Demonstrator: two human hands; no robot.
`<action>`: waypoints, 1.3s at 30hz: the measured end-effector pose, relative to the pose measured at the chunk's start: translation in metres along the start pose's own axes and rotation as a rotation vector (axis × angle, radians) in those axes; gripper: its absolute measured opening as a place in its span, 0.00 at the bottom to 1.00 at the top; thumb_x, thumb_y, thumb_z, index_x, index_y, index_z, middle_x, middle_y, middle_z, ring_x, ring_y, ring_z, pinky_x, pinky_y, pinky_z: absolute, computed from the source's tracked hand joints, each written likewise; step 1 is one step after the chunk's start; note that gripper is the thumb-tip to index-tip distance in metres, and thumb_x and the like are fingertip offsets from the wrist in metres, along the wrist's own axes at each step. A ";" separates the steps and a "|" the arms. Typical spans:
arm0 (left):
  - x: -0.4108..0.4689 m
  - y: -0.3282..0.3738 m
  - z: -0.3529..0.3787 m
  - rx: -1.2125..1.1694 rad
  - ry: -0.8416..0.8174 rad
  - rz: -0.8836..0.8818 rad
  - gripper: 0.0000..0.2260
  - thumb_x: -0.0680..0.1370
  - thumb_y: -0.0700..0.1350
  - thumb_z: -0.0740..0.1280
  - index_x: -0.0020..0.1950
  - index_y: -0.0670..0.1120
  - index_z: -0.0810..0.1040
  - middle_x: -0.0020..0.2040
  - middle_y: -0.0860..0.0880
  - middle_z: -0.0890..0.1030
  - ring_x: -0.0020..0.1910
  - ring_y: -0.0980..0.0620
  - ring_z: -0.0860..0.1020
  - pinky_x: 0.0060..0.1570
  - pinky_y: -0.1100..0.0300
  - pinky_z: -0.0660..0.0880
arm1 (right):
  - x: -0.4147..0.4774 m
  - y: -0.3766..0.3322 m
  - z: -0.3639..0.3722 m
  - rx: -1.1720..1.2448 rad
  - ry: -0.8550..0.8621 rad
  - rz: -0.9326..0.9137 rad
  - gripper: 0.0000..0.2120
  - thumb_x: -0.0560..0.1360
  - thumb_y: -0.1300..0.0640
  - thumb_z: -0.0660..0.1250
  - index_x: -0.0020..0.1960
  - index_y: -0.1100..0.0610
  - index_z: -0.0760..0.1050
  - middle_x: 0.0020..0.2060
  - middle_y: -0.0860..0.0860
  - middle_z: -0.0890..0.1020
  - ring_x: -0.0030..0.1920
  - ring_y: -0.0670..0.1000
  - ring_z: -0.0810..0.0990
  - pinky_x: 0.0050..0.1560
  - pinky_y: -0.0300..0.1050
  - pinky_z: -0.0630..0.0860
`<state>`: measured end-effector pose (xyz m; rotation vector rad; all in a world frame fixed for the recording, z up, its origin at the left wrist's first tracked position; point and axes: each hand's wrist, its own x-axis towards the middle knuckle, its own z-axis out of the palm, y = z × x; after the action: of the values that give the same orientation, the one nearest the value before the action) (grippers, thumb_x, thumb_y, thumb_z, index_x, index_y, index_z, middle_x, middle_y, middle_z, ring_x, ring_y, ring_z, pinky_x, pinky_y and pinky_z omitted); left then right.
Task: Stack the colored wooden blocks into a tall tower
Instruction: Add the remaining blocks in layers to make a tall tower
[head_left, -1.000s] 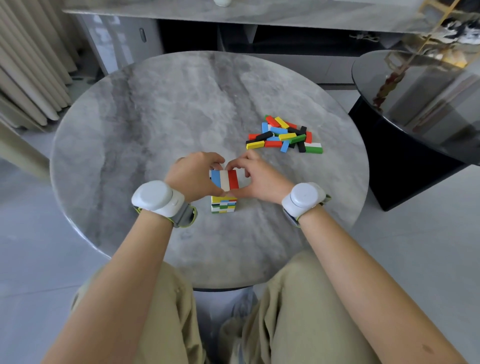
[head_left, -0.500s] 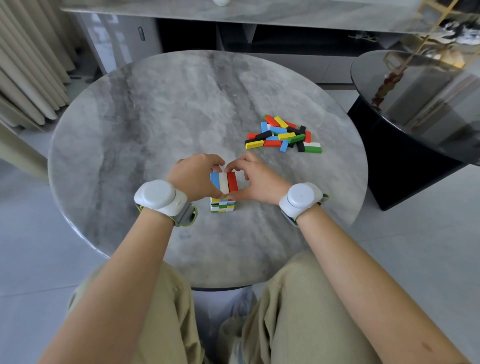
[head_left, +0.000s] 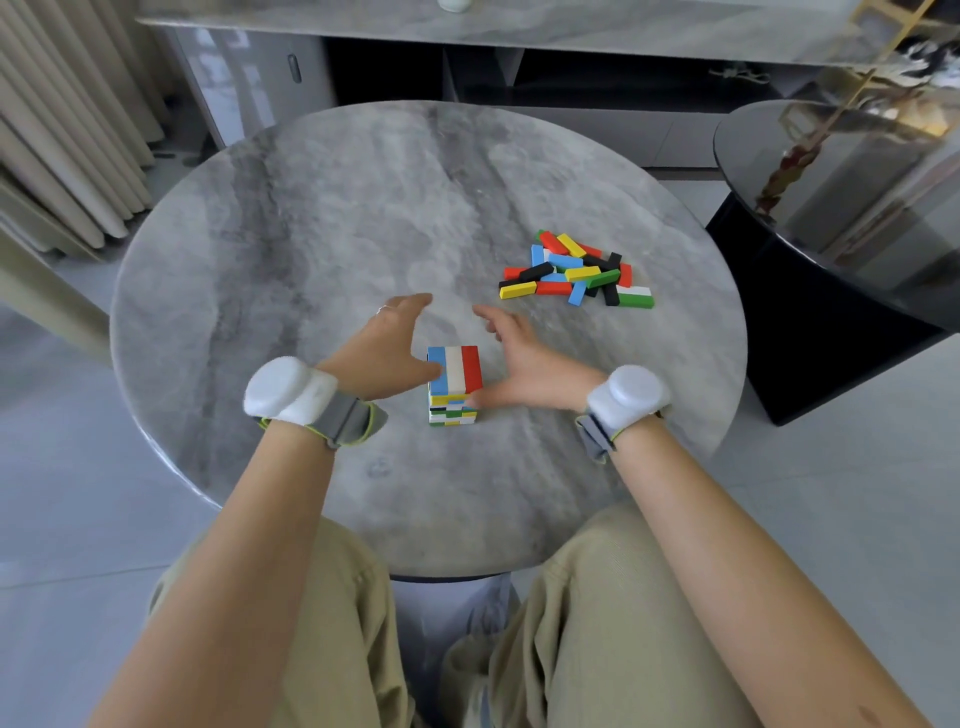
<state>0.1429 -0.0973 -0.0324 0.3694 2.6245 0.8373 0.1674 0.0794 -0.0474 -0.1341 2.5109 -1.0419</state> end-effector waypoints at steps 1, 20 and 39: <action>0.000 -0.001 0.000 -0.104 0.020 -0.068 0.30 0.77 0.39 0.64 0.76 0.43 0.55 0.75 0.43 0.60 0.74 0.47 0.60 0.70 0.57 0.60 | 0.000 0.000 0.002 0.101 -0.020 0.054 0.43 0.72 0.59 0.71 0.76 0.55 0.46 0.73 0.56 0.56 0.73 0.51 0.58 0.68 0.41 0.60; 0.013 0.014 0.034 -1.011 -0.049 -0.576 0.14 0.79 0.47 0.50 0.47 0.39 0.70 0.43 0.40 0.73 0.40 0.45 0.72 0.43 0.60 0.66 | 0.001 -0.014 0.023 0.880 -0.145 0.223 0.23 0.70 0.71 0.47 0.58 0.66 0.73 0.53 0.60 0.76 0.50 0.57 0.77 0.55 0.45 0.74; 0.000 0.010 0.019 -0.093 -0.046 -0.228 0.32 0.74 0.51 0.68 0.71 0.41 0.59 0.70 0.44 0.63 0.71 0.45 0.62 0.63 0.54 0.64 | -0.002 -0.010 0.009 0.396 0.001 0.173 0.36 0.72 0.63 0.63 0.75 0.58 0.51 0.70 0.52 0.63 0.69 0.52 0.63 0.63 0.41 0.64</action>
<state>0.1524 -0.0804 -0.0407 0.0617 2.5141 0.8591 0.1724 0.0668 -0.0460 0.1951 2.2166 -1.4340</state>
